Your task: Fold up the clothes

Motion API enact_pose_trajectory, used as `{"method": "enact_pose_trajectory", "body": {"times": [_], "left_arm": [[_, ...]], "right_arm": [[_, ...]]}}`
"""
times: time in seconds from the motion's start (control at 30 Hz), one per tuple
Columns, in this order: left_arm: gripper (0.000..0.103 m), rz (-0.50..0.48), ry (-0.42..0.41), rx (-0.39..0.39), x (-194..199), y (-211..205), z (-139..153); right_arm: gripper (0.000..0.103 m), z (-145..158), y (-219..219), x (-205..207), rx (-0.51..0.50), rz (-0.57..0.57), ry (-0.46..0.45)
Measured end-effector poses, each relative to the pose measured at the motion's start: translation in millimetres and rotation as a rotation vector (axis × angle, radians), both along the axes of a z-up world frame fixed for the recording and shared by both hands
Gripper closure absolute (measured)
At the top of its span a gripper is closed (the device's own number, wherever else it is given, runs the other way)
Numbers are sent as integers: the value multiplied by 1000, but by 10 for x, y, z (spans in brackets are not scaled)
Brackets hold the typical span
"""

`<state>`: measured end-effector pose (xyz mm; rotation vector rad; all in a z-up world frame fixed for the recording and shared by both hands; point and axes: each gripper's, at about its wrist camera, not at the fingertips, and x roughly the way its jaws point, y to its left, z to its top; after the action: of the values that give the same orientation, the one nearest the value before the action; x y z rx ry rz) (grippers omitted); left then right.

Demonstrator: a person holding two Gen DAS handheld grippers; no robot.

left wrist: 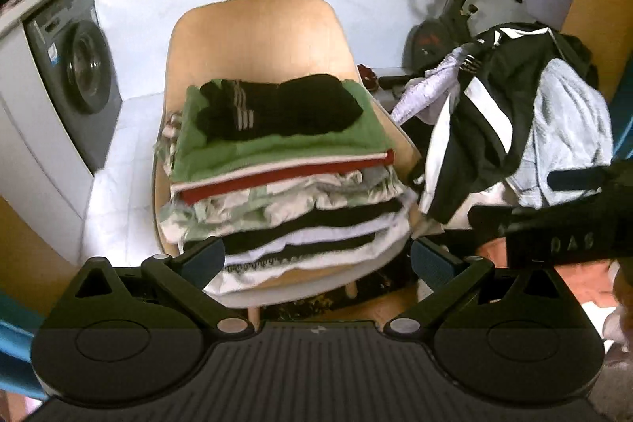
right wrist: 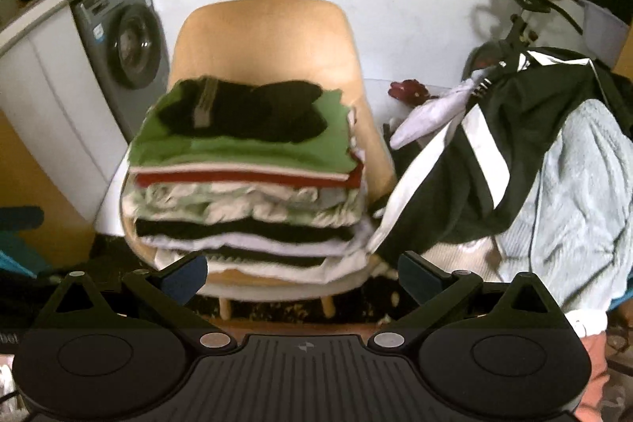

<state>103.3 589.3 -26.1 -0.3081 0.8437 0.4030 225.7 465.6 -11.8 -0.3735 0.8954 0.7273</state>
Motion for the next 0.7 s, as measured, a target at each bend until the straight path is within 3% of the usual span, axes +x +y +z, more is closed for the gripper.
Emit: {"method": "enact_pose_trajectory", "body": {"times": [0.33,0.7], "left_arm": [[1,-17,-8,-73,-701,154,-93],[1,37,26,-45,-851,160,-54]], "right_arm": [[1,-31,-136,-935,-41,-77,-13],[1,91,-319,-1122,-26,-123,-55]]}}
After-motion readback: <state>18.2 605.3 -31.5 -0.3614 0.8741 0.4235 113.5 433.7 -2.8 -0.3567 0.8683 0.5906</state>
